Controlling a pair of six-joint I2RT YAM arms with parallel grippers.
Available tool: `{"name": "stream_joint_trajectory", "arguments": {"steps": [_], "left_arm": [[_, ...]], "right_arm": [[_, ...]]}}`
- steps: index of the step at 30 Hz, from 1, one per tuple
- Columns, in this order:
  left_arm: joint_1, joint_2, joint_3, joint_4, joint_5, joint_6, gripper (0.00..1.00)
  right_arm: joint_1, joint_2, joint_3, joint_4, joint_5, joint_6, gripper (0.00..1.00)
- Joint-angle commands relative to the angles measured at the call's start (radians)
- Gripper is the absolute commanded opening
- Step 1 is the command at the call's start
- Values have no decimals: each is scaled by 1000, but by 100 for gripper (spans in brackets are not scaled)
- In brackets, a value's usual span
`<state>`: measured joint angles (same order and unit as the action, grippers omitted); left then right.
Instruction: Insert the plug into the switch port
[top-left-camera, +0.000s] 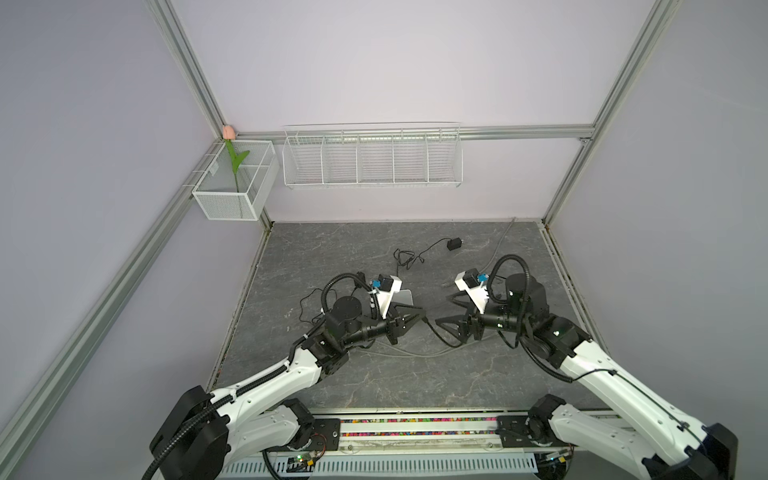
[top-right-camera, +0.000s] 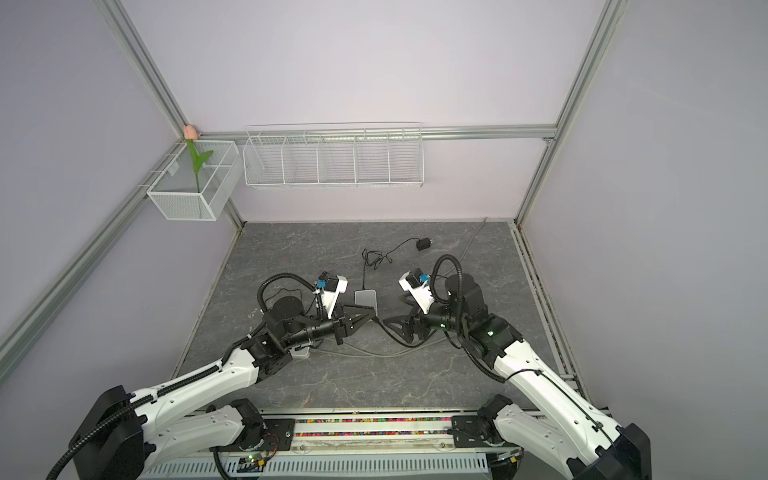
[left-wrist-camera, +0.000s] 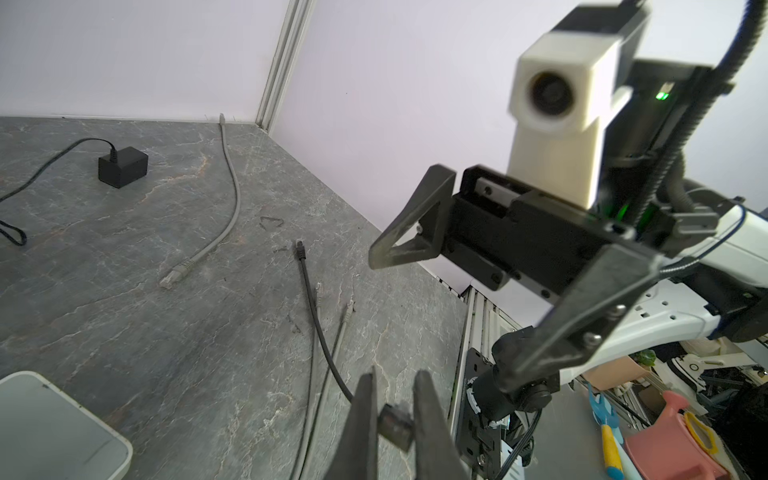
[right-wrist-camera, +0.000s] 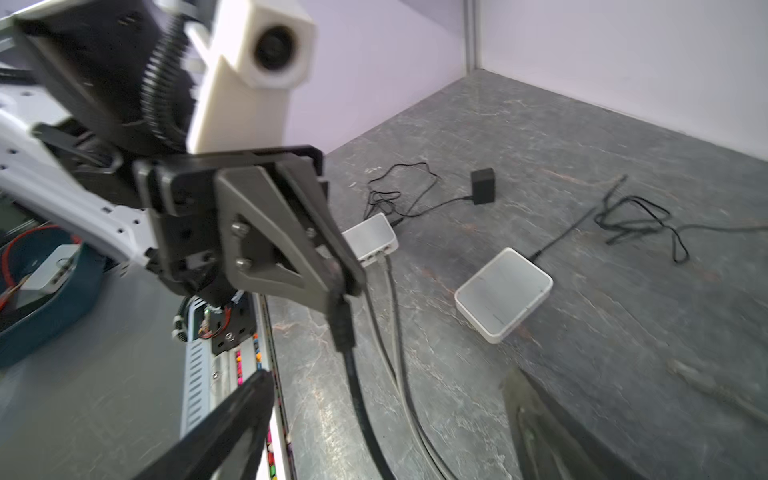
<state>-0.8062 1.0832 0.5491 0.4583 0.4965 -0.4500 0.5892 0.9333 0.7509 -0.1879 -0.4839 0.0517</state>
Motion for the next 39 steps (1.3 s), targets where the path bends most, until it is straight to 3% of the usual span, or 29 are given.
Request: {"name": "stream_joint_trajectory", "arguments": {"steps": [1, 3, 8, 12, 17, 27, 33, 39], "left_arm": [[-5, -20, 0, 1, 9, 27, 0], [-5, -23, 5, -12, 8, 30, 0], [-5, -25, 9, -15, 10, 30, 0], [-5, -20, 15, -18, 17, 33, 0], [-5, -17, 15, -8, 27, 32, 0], [-5, -21, 20, -16, 37, 33, 0], [-5, -13, 23, -6, 43, 27, 0], [-5, -23, 20, -14, 40, 27, 0]], "right_arm": [[-1, -22, -86, 131, 14, 79, 89], [-2, -34, -86, 121, 36, 145, 89], [2, -33, -55, 72, 33, 89, 92], [10, -31, -27, 15, -87, -1, 100], [43, 16, 15, -64, -151, -121, 85], [58, 91, 84, -135, -99, -195, 66], [80, 140, 112, -137, -120, -202, 49], [96, 168, 119, -125, -111, -212, 47]]}}
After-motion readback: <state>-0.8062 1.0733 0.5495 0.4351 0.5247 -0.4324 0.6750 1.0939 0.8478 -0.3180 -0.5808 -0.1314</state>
